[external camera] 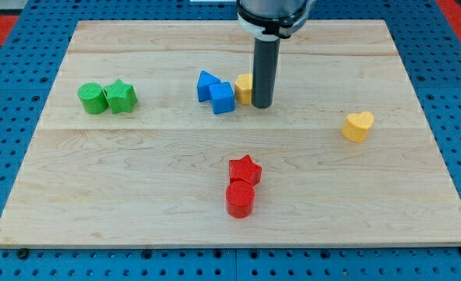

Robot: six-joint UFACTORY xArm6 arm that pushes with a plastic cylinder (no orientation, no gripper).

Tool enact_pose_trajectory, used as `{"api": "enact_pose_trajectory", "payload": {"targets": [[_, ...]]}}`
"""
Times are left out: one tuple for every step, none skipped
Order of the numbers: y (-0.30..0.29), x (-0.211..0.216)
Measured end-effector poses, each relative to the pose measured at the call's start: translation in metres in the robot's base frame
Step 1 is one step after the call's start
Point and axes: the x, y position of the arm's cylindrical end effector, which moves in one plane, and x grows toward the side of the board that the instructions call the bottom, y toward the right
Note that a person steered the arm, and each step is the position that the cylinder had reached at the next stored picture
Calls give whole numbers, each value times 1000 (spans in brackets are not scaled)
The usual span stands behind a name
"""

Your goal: Place yellow heart below yellow hexagon

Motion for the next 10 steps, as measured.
{"api": "enact_pose_trajectory", "payload": {"targets": [[25, -4], [43, -21], [33, -5], [34, -9], [62, -14], [153, -13], [243, 8], [233, 48], [149, 57], [121, 57]]}}
